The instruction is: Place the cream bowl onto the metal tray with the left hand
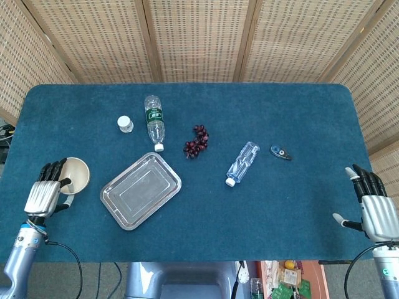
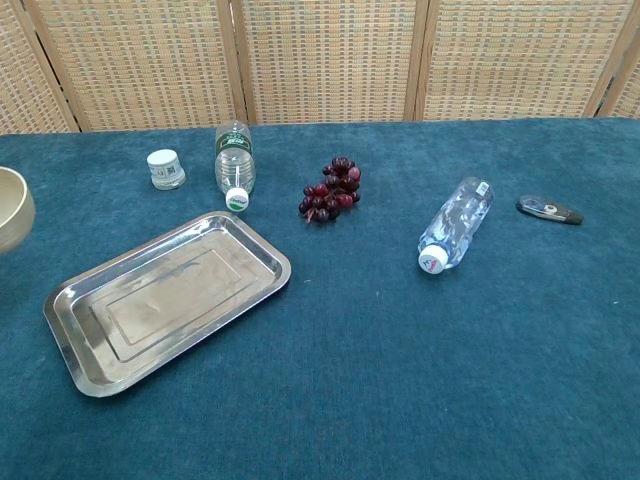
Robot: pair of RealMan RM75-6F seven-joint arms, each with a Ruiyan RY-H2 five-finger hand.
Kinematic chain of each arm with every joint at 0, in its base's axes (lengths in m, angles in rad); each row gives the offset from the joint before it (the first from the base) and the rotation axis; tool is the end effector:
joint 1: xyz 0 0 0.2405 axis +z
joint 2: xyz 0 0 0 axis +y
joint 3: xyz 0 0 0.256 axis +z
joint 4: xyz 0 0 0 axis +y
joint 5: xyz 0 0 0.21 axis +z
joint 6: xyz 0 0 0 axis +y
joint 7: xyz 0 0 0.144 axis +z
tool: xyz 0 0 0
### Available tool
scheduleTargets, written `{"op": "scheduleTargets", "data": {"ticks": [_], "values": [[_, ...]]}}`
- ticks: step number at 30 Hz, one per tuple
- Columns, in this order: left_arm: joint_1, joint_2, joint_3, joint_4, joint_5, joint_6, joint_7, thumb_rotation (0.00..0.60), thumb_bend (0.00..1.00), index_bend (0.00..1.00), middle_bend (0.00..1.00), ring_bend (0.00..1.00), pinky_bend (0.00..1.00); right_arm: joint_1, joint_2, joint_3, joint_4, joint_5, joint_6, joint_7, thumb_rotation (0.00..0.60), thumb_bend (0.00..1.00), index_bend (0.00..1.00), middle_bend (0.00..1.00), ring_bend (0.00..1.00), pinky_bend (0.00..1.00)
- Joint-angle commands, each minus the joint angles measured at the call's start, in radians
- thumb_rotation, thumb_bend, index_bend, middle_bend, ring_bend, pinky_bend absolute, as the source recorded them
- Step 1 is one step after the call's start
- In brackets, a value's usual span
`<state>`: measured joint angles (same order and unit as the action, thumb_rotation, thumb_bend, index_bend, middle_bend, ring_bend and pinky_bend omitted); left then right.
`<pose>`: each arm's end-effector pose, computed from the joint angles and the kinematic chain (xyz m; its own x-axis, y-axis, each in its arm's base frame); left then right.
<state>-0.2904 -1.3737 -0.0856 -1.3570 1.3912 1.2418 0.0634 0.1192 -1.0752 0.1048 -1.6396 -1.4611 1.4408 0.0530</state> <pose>-0.3135 0.2550 0.0773 0.4414 0.1275 0.8882 0.8972 -0.0798 -0.4344 -0.3045 -0.2028 0.1747 0.3524 0.0227 0.9356 -0.9357 -0.0084 0.3527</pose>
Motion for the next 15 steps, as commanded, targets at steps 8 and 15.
{"op": "scheduleTargets", "data": {"ticks": [8,15], "values": [[-0.14,0.005,-0.008,-0.203,0.034,-0.148,0.192,0.6,0.46,0.64,0.0,0.0,0.0,-0.002,0.004,0.005,0.003,0.01,0.003,0.011,0.6,0.0,0.0,0.0,0.0,0.0],[-0.188,-0.077,-0.004,-0.19,-0.046,-0.241,0.244,0.6,0.46,0.64,0.0,0.0,0.0,-0.003,0.012,0.01,0.01,0.026,-0.003,0.031,0.6,0.0,0.0,0.0,0.0,0.0]]}}
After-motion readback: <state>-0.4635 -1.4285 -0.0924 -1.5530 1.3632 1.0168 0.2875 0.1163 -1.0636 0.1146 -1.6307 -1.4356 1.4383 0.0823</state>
